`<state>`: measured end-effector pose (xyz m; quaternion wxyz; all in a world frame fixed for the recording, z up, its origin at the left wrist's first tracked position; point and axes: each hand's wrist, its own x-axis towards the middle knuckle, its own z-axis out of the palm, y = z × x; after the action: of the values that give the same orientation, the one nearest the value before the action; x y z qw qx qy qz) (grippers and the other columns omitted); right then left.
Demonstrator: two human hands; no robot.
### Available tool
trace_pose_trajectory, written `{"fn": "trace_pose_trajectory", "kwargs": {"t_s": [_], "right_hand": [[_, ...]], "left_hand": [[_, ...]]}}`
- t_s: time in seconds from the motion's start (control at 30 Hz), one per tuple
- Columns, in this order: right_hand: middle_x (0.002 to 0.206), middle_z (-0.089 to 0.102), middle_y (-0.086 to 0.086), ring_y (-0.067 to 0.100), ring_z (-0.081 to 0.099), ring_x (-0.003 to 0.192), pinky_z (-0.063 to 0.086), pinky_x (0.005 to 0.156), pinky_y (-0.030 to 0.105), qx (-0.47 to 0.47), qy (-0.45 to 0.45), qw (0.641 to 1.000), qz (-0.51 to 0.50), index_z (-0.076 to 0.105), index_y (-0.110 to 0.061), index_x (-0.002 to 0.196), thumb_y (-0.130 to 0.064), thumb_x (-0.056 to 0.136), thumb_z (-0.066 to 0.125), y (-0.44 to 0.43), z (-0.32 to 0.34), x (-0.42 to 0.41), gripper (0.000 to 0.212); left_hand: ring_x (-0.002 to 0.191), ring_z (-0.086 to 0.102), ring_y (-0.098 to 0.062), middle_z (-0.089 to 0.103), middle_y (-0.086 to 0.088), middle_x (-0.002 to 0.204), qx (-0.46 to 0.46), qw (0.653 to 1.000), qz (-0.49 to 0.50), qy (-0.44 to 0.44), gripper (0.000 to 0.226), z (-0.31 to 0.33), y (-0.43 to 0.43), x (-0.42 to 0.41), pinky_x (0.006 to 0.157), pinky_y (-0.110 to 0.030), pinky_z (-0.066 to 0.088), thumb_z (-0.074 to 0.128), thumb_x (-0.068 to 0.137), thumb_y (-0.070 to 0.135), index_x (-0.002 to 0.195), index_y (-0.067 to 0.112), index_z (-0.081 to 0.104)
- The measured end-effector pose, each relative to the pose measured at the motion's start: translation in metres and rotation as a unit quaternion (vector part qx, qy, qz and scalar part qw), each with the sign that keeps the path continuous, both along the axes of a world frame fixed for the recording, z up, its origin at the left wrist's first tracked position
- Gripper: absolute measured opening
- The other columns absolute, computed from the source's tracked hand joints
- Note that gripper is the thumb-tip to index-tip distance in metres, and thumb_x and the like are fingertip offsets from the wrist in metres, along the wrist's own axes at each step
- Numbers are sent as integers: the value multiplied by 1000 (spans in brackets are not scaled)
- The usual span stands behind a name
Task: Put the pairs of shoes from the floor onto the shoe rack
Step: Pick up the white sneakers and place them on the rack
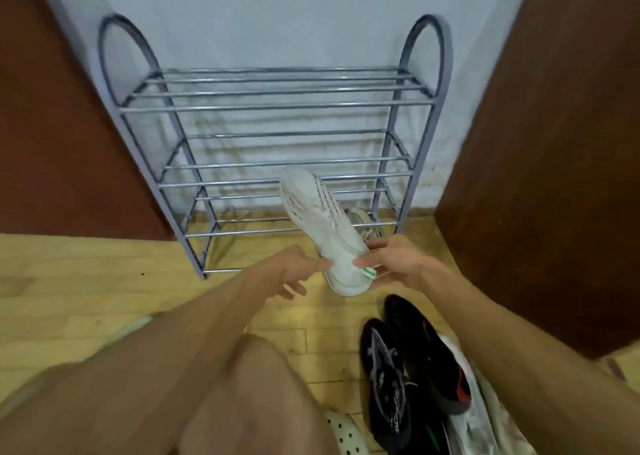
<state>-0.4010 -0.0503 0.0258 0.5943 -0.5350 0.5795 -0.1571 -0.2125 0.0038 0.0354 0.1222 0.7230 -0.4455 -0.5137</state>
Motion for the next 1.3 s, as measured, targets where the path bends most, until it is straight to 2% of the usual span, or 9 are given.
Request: {"fn": "trace_pose_trajectory", "kwargs": {"t_s": [0.2, 0.3, 0.47, 0.73, 0.8, 0.93, 1.03, 1.2, 1.3], "right_hand": [[106, 72, 17, 32, 71, 83, 60, 63, 38, -64, -43, 995, 61, 61, 2, 120, -3, 74, 78, 30, 80, 86, 49], [90, 71, 10, 21, 64, 67, 52, 53, 28, -104, -13, 988, 110, 66, -6, 108, -15, 73, 82, 54, 107, 136, 40], [76, 65, 10, 19, 62, 51, 58, 52, 33, -126, 39, 978, 159, 65, -1, 94, -12, 72, 82, 97, 116, 221, 30], [119, 62, 19, 35, 64, 98, 59, 69, 47, -57, 98, 971, 209, 52, 6, 126, -2, 75, 78, 170, 60, 313, 58], [113, 61, 18, 36, 62, 98, 59, 70, 48, -40, 120, 969, 211, 54, 7, 120, -2, 74, 79, 184, 34, 327, 53], [79, 56, 10, 28, 55, 74, 48, 35, 24, 5, 137, 963, 234, 54, -2, 90, 0, 81, 73, 213, -16, 344, 21], [94, 70, 16, 32, 69, 90, 61, 62, 38, -11, 156, 959, 238, 66, 2, 98, -4, 68, 83, 221, -56, 352, 35], [88, 75, 13, 27, 73, 79, 62, 71, 44, -20, 190, 934, 303, 74, -4, 87, -10, 62, 83, 224, -108, 352, 27], [90, 75, 13, 26, 72, 81, 62, 72, 42, -14, 198, 926, 322, 74, -4, 91, -8, 63, 83, 223, -126, 352, 30]], "left_hand": [[83, 62, -27, 67, -11, 95, -186, 954, 174, 156, 8, 74, 59, 59, 77, -42, 55, 63, 87, 7, 92, 14, 62], [82, 61, -28, 66, -12, 95, -216, 944, 198, 154, 13, 96, 94, 99, 63, -31, 54, 59, 87, 1, 96, 9, 63], [82, 64, -20, 68, -5, 96, -223, 937, 229, 138, 28, 92, 161, 170, 77, -30, 53, 64, 89, 13, 117, 8, 63], [88, 65, -20, 64, -6, 109, -130, 940, 300, 103, 45, 10, 258, 268, 85, -35, 52, 65, 87, 39, 122, 11, 58], [85, 63, -20, 64, -7, 107, -94, 939, 321, 74, 39, -21, 284, 284, 78, -32, 51, 63, 89, 34, 120, 9, 60], [84, 58, -22, 59, -8, 96, -4, 934, 357, 17, 19, -87, 335, 303, 71, -28, 47, 60, 90, 26, 101, 10, 60], [72, 50, -18, 52, -9, 94, 67, 928, 365, -21, 11, -130, 367, 307, 57, -19, 44, 57, 92, 19, 98, 10, 57], [102, 49, -23, 53, -5, 100, 161, 901, 376, -146, 19, -185, 415, 299, 82, -29, 40, 50, 93, 23, 106, 11, 59], [131, 35, -39, 32, -19, 144, 211, 839, 454, -215, 57, -215, 438, 297, 106, -47, 36, 52, 91, 38, 138, 8, 41]]}}
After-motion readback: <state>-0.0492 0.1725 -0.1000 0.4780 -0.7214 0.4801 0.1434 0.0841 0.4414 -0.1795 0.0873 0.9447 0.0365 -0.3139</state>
